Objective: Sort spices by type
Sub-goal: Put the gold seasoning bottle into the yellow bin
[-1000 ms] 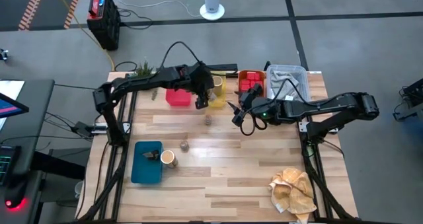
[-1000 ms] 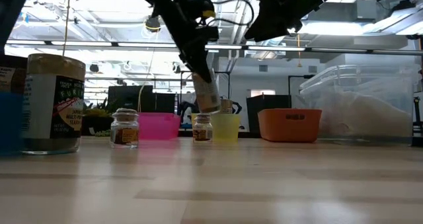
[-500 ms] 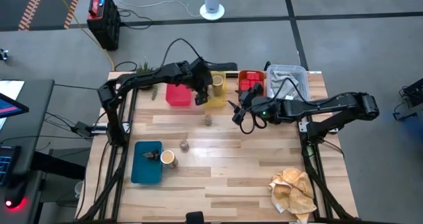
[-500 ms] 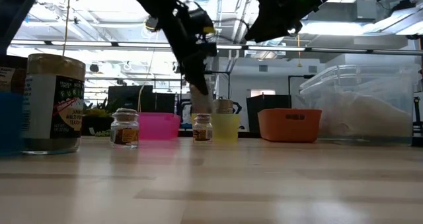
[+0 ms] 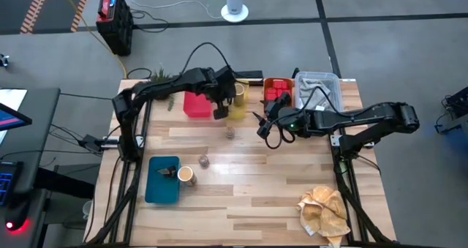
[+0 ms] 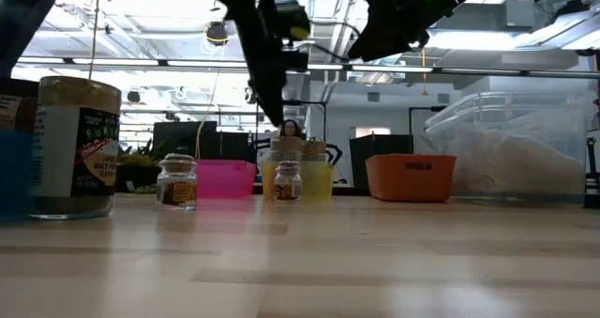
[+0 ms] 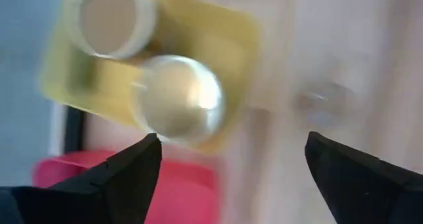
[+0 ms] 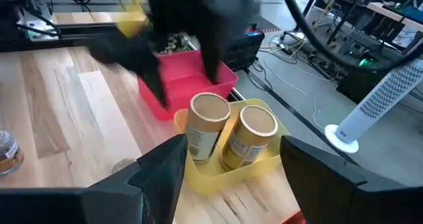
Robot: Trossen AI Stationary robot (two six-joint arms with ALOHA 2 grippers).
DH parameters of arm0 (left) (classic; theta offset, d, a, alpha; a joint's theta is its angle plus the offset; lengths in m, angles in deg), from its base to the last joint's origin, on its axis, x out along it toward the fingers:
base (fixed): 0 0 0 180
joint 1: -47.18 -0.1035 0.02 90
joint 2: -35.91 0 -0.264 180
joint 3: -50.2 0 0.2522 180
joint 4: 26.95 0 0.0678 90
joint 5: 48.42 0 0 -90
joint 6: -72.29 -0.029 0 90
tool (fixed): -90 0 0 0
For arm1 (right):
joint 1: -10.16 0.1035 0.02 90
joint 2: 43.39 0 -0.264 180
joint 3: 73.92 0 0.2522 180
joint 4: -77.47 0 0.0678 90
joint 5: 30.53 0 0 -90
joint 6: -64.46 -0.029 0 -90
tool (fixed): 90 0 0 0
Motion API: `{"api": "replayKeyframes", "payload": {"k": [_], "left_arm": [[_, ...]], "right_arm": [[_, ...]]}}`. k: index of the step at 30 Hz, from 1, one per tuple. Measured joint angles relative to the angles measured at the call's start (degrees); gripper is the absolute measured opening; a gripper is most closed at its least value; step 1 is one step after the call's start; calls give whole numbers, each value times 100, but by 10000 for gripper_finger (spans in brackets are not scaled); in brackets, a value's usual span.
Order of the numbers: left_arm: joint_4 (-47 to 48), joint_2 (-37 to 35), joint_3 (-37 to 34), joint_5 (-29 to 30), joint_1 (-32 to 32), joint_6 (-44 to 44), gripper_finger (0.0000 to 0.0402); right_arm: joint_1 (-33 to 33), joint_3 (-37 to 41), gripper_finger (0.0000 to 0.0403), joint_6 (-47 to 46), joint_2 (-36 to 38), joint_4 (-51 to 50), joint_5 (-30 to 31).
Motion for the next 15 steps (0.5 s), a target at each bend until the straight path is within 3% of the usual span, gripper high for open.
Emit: {"api": "replayKeyframes", "payload": {"k": [3, 6, 15], "left_arm": [[653, -291, -23, -352, 402, 153, 345], [1024, -696, -529, -416, 937, 446, 344], [246, -2514, -2557, -378, 2731, 2227, 344]], "right_arm": [[36, 0, 276, -72, 0, -272, 6], [40, 0, 276, -134, 9, -474, 18], [38, 0, 276, -174, 17, -496, 43]]}}
